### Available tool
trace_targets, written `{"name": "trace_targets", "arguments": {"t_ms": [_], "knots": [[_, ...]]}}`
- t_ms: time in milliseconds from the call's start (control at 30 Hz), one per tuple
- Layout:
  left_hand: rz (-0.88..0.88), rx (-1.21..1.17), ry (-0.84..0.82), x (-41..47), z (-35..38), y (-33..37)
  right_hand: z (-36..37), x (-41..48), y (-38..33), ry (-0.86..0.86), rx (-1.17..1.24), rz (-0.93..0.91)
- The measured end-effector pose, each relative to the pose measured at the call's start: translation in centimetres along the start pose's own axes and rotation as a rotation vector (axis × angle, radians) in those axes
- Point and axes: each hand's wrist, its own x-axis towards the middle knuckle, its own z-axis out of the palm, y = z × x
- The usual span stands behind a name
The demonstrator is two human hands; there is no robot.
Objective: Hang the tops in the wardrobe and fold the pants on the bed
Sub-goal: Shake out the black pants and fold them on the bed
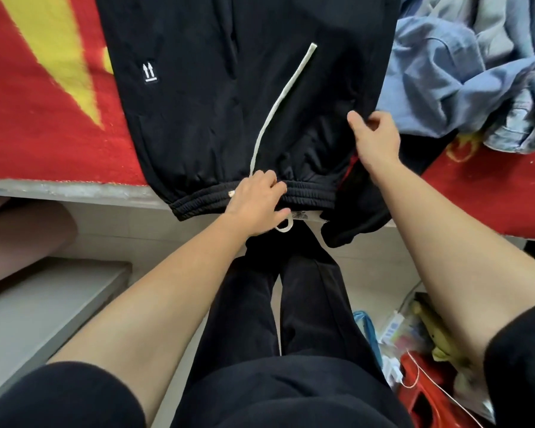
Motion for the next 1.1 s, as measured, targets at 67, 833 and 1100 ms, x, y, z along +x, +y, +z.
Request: {"name": "trace_targets", "arguments": {"t_ms": [67,833,1100], "knots": [[0.022,0.104,-0.066,1.1,0.6,0.9,-0.8,1.4,-0.6,-0.057,0.064,0.037],[0.192,0.438,-0.452,3.4,-5.0,-2.1,0.0,3.0,0.0,-0.175,-0.398,-0.040],[0.250,0.514,-0.481,1.6,-0.3,0.8,0.3,2.5,0.1,-0.146,-0.320,-0.017]]}}
